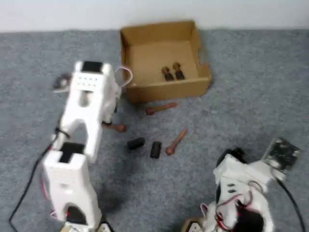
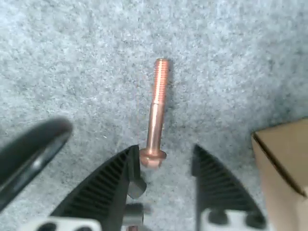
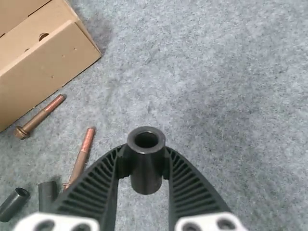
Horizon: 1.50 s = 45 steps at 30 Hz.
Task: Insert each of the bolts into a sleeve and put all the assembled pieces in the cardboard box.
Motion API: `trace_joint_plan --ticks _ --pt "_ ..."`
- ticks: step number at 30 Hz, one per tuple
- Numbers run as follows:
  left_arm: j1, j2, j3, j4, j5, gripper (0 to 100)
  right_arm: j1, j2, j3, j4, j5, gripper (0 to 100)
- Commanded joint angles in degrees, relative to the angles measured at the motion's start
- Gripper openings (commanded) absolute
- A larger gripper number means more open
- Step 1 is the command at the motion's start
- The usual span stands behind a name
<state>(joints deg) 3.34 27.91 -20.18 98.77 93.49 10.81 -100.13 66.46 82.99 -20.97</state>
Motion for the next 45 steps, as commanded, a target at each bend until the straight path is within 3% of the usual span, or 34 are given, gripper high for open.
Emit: trace_joint_plan --ticks 1,4,10,20,24,29,33,45 --pt "-0.18 -4.04 -0.40 1.76 -1.41 20 0.66 -0.13 -0.18 -0.22 -0.70 0.8" --pt "-0.62 -4.04 -0.31 1.76 -12.04 20 0.75 -0.13 -0.18 -0.22 -0.70 0.8" --pt "-0.62 -3.96 -0.31 1.76 -44.04 20 0.84 -0.13 -0.18 -0.22 -0.70 0.8" --pt "-7.03 -3.43 -0.31 1.67 -109.71 20 0.84 -0.13 -0.18 -0.22 -0.62 0.8" --pt "-6.51 -3.43 0.40 1.67 -128.18 20 0.66 -0.13 -0.18 -0.22 -0.62 0.8" --pt "-3.60 -2.46 1.45 1.58 -143.30 20 0.66 -0.13 -0.18 -0.22 -0.53 0.8" --pt "-2.11 1.93 1.10 1.14 -150.86 20 0.66 -0.13 -0.18 -0.22 -0.53 0.8" --pt "-0.79 9.76 1.10 -13.63 -152.53 20 0.66 0.04 -0.18 -0.22 -0.53 0.8"
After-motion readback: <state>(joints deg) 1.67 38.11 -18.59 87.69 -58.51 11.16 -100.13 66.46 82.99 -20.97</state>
